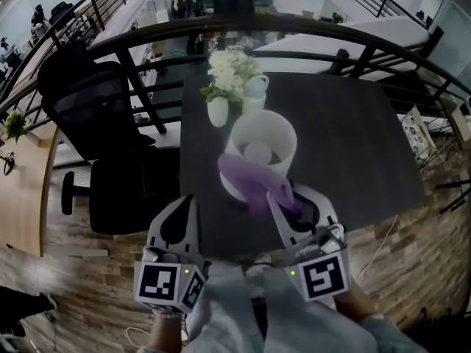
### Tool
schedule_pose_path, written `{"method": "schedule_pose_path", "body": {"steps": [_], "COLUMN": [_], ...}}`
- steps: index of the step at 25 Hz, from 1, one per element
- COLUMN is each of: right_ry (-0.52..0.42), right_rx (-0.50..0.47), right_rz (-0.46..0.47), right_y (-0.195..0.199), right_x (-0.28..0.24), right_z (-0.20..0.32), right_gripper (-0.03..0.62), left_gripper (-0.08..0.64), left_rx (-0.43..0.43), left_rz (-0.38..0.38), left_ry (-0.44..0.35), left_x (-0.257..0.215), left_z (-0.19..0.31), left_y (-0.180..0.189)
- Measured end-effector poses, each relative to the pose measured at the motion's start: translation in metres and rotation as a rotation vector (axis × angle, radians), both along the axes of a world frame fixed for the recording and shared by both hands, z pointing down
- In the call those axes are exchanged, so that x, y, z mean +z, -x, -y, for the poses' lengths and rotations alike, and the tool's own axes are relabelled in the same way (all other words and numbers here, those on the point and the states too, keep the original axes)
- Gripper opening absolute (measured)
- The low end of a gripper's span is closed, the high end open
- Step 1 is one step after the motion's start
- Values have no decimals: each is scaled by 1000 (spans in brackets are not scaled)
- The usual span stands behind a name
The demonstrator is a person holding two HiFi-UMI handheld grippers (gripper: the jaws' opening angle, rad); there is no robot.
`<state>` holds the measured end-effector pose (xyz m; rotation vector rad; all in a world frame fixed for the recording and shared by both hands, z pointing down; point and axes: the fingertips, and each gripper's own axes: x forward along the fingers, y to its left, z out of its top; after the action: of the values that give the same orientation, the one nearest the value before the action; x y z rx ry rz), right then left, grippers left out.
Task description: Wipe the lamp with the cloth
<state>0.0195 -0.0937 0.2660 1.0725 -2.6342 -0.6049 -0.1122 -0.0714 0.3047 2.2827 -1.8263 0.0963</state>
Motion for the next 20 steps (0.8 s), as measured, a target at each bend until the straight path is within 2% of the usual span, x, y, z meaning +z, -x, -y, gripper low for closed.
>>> {"method": "schedule_pose_path", "body": {"steps": [8, 13, 20], "right_ry": [-6, 9, 17], "right_rx": [20, 64, 64], "right_rz": [19, 27, 113], "right_y": [-36, -61, -79], "right_x": [-5, -3, -7], "right_z": [9, 26, 58], "right_gripper": [51, 51, 51], "left_gripper": [2, 2, 2], "left_rx": [4, -3, -26], "left_rz": [10, 11, 17], "left_ry": [1, -2, 1], "left_x": [-2, -2, -2], "left_z": [14, 21, 25], "left_y": [-17, -25, -37]}}
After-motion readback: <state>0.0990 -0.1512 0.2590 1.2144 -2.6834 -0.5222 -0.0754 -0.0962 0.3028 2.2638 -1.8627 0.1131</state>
